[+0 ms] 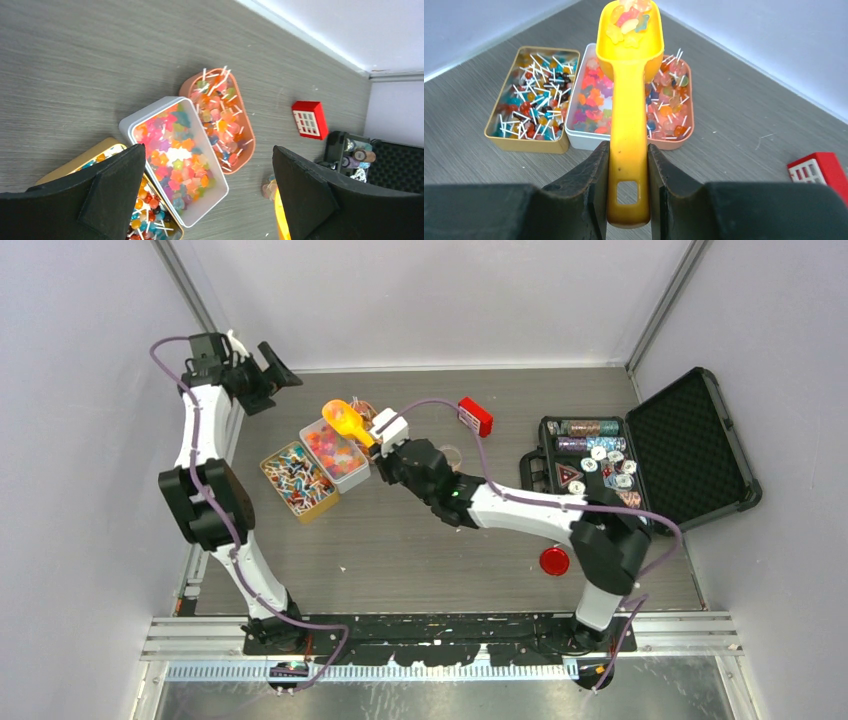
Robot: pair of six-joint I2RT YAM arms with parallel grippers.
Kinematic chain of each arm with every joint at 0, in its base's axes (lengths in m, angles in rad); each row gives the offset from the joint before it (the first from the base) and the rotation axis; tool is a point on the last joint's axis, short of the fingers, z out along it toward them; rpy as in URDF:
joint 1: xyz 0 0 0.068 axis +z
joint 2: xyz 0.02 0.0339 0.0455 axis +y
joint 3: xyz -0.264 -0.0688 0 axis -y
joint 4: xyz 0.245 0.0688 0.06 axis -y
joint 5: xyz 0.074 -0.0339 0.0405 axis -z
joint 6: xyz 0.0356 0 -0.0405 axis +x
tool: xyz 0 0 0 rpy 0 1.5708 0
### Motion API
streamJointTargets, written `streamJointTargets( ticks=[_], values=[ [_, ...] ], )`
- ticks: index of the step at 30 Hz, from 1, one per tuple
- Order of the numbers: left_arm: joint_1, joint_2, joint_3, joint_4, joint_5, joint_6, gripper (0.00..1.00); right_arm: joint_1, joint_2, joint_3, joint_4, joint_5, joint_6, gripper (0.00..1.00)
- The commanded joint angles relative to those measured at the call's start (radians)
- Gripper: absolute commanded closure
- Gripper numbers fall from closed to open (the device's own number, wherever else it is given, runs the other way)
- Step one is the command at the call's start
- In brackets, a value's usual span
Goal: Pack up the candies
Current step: Scoop the fake candies from the storage box, then place the fake candies in the packing bottle.
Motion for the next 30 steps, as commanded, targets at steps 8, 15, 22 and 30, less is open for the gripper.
streamJointTargets(
  ticks=[8,15,22,30],
  values=[
    [-0.064,-0.296,-0.162,0.049,0.053,-0.019,0.00,-0.004,-0.410,-0.282,0.171,0.049,-0.044,1.00],
    [-0.161,-0.447,-0.358,0.068,0.046,0.004,0.00,-0.004,-0.573,-0.365,0.086,0.094,-0.066,1.00],
    [-0.292,-0.619,-0.562,0.051,0.011,0.065,0.00,-0.005,-0.763,-0.402,-0.163,0.189,-0.094,1.00],
    [-0.341,-0.793,-0.760,0.057,0.042,0.123,0.00,-0.004,-0.956,-0.375,-0.547,0.267,-0.125,1.00]
  ],
)
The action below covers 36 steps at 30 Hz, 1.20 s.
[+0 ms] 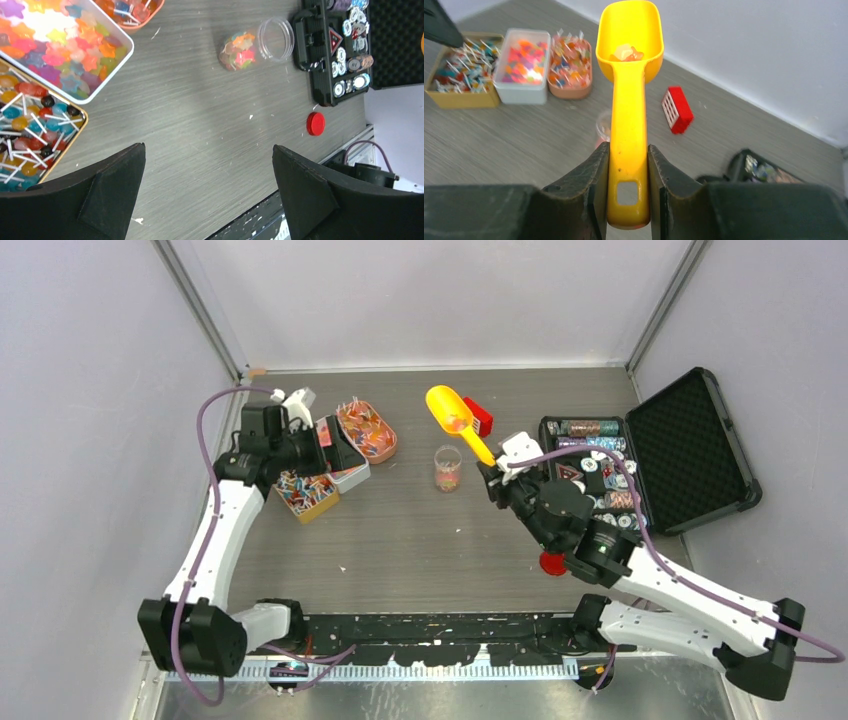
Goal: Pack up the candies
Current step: Place the fake candies in the packing bottle.
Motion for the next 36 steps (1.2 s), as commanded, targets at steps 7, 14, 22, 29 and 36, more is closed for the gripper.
streamJointTargets(
  ticks=[7,14,22,29,36],
  values=[
    [-0.083,-0.170,-0.121,0.026,-0.016,0.110,0.00,-0.002,-0.107,0.107,-0.430,0.077,-0.059,1.00],
    [-0.109,-0.185,-0.151,0.033,-0.056,0.120,0.00,-0.003,-0.099,0.131,-0.526,0.075,-0.058,1.00],
    [-0.108,-0.200,-0.156,0.020,-0.070,0.123,0.00,-0.003,-0.056,0.158,-0.546,0.032,-0.090,1.00],
    [-0.109,-0.195,-0.150,0.005,-0.075,0.130,0.00,-0.002,-0.015,0.177,-0.551,0.011,-0.100,1.00],
    [-0.110,-0.206,-0.156,0.003,-0.080,0.131,0.00,-0.003,0.028,0.194,-0.569,0.023,-0.107,1.00]
  ],
)
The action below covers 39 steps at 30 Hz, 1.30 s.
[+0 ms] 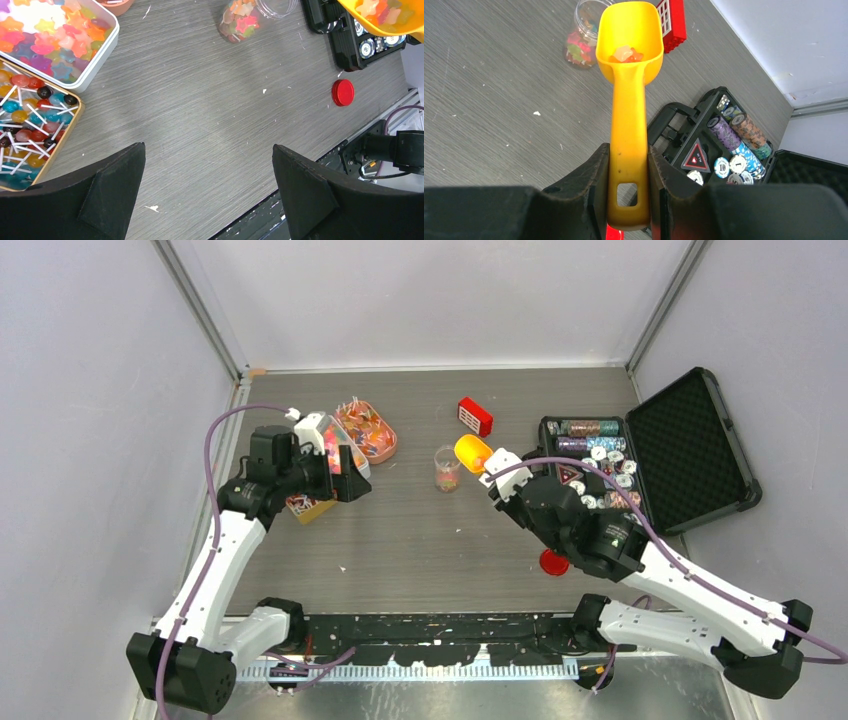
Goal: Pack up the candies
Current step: Place the fake candies in the packing bottle.
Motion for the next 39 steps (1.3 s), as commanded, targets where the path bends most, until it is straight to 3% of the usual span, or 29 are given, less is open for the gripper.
streamJointTargets(
  ticks=[1,39],
  values=[
    [-0.001,-0.029,-0.003,0.008,-0.008,0.014,0.00,0.000,0.021,0.058,0.020,0.014,-0.023,1.00],
    [-0.001,-0.037,-0.010,0.003,-0.033,0.021,0.00,0.000,0.249,0.184,-0.070,0.048,-0.104,1.00]
  ],
)
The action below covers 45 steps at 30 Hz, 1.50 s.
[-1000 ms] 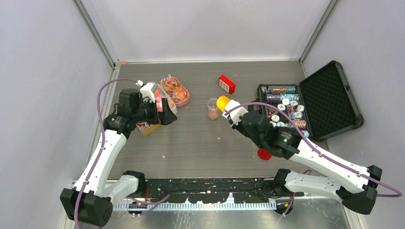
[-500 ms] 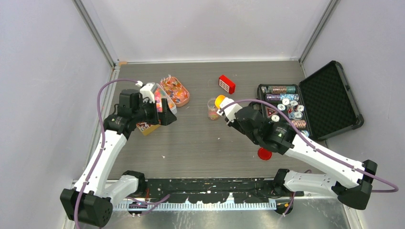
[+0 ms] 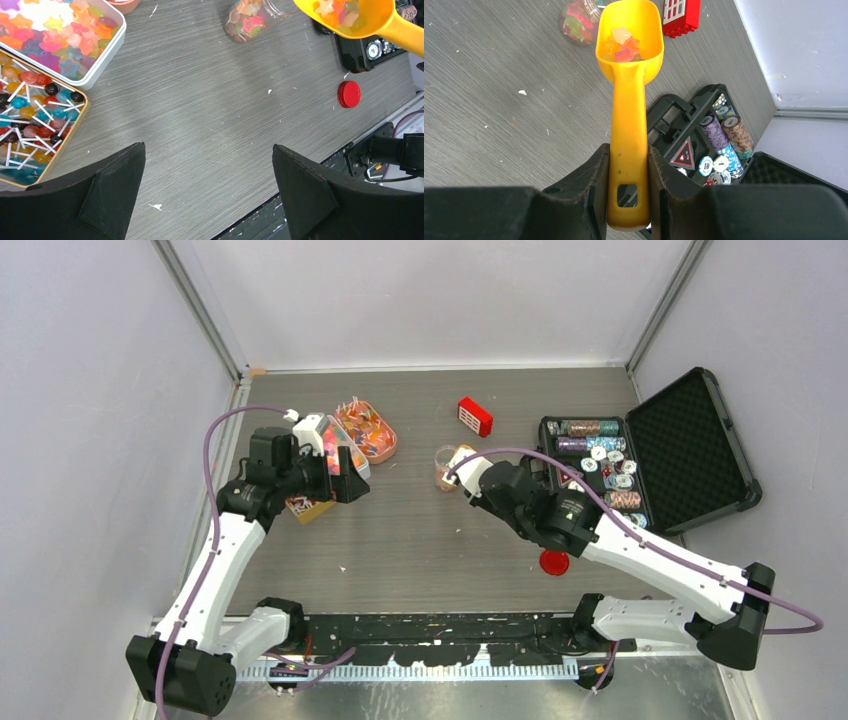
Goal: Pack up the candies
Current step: Place the fake candies in the packing bottle.
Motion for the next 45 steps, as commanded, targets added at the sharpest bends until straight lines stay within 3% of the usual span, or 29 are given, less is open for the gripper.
streamJointTargets(
  ticks=[1,45],
  values=[
    [0.000,-0.026,-0.002,0.007,-0.010,0.017,0.00,-0.001,0.013,0.065,0.015,0.038,-0.026,1.00],
    [0.000,-0.025,-0.002,0.007,-0.012,0.020,0.00,-0.001,0.100,0.165,-0.089,0.041,-0.091,1.00]
  ],
)
